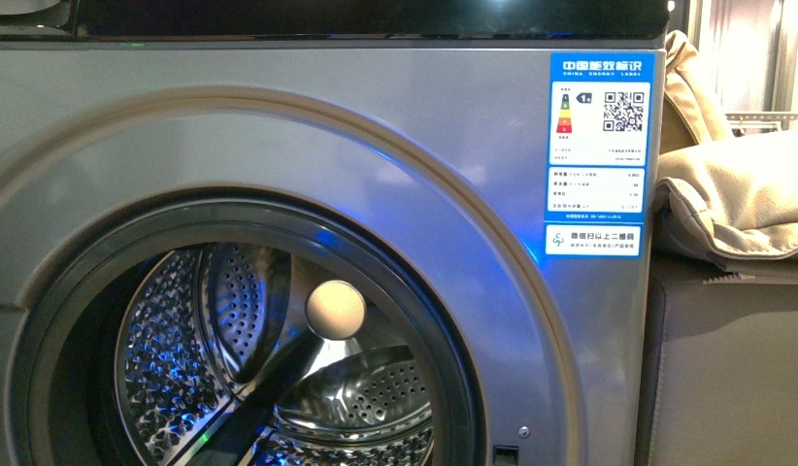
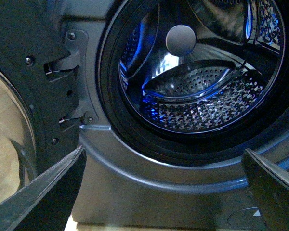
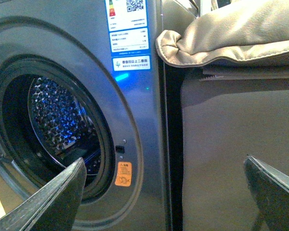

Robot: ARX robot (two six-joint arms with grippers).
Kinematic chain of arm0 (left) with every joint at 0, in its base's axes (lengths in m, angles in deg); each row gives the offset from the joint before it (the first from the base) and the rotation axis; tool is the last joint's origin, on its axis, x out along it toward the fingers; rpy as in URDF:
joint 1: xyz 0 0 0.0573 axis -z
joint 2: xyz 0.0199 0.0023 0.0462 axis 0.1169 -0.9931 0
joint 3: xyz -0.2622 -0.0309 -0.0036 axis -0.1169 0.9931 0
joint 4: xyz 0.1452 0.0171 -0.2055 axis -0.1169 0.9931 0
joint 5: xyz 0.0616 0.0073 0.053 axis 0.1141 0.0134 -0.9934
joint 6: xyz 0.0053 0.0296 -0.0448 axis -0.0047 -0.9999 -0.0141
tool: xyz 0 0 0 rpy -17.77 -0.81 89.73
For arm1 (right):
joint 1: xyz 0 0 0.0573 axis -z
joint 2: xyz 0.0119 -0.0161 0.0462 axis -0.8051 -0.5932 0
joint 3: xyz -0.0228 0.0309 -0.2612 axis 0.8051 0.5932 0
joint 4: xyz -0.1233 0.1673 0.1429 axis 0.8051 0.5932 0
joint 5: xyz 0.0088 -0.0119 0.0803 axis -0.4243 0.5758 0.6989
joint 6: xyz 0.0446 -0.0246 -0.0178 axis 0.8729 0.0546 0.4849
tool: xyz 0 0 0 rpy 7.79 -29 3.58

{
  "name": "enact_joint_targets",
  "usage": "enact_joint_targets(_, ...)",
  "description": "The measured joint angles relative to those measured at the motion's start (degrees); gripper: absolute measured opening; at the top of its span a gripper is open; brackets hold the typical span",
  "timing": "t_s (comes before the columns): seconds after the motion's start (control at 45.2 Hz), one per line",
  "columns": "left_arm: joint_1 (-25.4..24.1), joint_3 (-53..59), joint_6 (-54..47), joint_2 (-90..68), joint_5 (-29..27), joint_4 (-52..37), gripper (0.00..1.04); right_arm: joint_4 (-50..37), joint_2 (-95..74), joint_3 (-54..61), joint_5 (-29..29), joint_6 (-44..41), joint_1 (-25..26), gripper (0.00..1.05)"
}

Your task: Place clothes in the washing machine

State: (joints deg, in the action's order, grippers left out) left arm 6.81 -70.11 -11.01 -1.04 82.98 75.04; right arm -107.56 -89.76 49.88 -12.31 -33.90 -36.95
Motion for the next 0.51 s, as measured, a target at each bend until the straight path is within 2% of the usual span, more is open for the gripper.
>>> enact_joint_targets(0.354,0.0,0.0,0.0,0.0,0.0,0.0,0.98,-16.5,-14.6,-2.9,6.3,7.0,6.3,0.97)
enact_joint_targets(0.508,0.0,0.0,0.0,0.0,0.0,0.0,0.98,-26.7,-25.7,-9.6,8.7,10.4,11.8,0.97)
